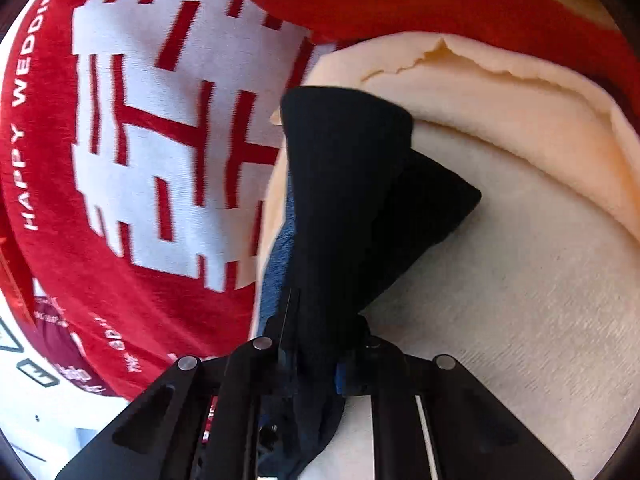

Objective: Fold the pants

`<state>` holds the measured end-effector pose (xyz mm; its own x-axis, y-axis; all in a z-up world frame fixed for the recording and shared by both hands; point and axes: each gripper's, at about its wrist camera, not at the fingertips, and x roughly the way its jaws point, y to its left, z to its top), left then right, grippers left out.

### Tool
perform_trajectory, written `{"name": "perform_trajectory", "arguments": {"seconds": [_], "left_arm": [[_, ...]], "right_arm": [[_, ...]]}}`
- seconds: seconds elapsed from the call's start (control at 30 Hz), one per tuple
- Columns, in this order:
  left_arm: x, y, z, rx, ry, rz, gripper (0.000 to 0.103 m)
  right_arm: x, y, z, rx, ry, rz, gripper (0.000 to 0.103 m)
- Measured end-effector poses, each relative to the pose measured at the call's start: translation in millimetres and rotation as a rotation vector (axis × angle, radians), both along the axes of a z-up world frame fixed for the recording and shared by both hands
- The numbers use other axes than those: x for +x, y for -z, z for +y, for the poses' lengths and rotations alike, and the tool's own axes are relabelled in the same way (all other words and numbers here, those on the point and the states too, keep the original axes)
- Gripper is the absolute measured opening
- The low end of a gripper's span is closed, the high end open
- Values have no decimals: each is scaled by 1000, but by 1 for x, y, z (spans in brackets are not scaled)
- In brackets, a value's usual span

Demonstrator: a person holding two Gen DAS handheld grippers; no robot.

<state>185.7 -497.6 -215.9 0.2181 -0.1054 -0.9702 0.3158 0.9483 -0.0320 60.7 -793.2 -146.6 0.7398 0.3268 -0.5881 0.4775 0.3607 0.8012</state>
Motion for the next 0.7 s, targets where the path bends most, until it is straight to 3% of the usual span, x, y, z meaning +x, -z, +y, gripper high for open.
{"name": "perform_trajectory", "arguments": {"seconds": [0.1,0.2,0.23,0.3,0.43,0.6,0.7], "left_arm": [[-3,-10,-18,-14,42,-56,64],[-6,19,-41,4,61,5,64],[-12,18,-44,7,68,-56,64],[-18,16,-46,14,83,-82,64],[-14,14,-39,-38,100,-48,64],[-13,-11,12,-110,29,-30,64],[-14,-27,63,-99,-26,-54,65]], "right_arm": [[8,-36,17,-144,-106,-25,14],[17,-55,35,-228,-180,-20,14],[21,-58,42,-258,-206,-12,14],[27,-71,58,-337,-252,-12,14],[36,-88,87,-445,-322,4,14],[51,-113,132,-590,-404,31,14],[62,-123,176,-712,-484,61,14]]}}
